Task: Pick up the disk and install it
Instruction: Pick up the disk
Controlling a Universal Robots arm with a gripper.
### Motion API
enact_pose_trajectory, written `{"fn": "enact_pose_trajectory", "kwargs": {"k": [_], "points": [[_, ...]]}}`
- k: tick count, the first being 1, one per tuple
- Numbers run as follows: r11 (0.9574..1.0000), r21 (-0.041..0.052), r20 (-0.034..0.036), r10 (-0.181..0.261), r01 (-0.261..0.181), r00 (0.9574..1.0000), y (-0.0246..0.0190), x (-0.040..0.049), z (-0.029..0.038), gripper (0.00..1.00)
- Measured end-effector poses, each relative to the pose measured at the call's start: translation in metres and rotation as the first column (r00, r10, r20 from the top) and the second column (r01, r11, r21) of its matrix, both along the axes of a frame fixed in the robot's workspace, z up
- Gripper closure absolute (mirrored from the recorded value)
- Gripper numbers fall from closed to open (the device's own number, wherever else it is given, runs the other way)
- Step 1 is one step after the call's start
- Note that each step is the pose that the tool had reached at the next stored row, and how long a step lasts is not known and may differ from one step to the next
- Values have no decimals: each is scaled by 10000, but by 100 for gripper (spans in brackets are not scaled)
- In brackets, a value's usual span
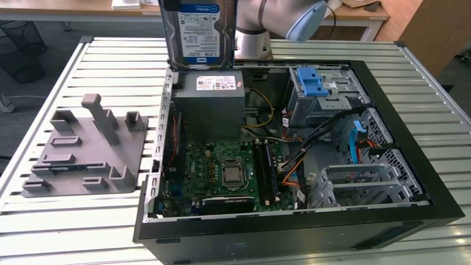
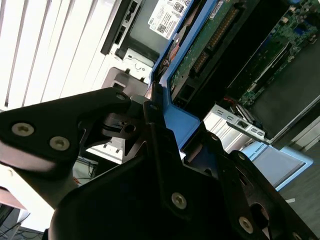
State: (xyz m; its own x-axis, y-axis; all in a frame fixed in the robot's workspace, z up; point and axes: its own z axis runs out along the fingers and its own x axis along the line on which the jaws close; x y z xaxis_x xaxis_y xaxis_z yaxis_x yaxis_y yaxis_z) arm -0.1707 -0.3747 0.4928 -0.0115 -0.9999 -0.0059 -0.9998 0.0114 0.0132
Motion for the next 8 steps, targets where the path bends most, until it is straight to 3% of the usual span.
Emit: {"fn": "enact_pose_trajectory", "kwargs": {"k": [8], "points": [[10000,0,0,0,0,10000,-1,346,-4,63]]}}
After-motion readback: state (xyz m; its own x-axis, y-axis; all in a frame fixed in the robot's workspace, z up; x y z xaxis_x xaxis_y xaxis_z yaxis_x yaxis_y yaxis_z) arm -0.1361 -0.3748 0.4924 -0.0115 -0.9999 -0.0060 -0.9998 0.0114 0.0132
